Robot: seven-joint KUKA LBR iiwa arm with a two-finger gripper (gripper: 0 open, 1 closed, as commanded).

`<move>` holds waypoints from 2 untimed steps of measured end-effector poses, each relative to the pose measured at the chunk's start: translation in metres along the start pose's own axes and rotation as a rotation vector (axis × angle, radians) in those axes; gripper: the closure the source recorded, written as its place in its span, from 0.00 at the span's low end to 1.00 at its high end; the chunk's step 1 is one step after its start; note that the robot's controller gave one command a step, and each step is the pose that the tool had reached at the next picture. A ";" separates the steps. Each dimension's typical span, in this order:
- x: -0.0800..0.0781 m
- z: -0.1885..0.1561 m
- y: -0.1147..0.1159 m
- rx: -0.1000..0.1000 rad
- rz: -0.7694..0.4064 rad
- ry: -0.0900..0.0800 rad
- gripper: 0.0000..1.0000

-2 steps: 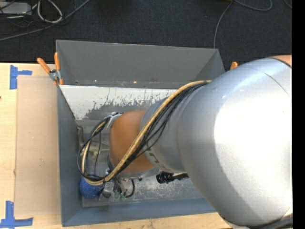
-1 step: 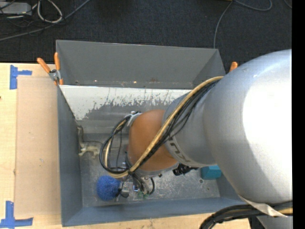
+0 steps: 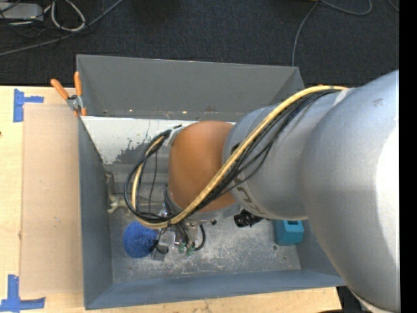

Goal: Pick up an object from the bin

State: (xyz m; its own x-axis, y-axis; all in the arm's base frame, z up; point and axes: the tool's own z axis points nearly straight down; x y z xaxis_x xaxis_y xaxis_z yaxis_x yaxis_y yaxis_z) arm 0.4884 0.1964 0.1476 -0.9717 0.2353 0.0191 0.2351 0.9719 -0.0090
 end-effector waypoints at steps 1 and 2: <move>0.000 0.003 -0.001 -0.001 -0.025 -0.005 1.00; 0.004 0.004 0.001 0.004 -0.016 0.004 1.00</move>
Offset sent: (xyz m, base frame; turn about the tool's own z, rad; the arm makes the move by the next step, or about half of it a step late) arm -0.0033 0.0078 0.0326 0.0051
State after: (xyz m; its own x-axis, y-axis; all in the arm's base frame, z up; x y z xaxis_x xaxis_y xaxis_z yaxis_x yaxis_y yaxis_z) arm 0.4842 0.1981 0.1434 -0.9754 0.2194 0.0238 0.2191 0.9756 -0.0123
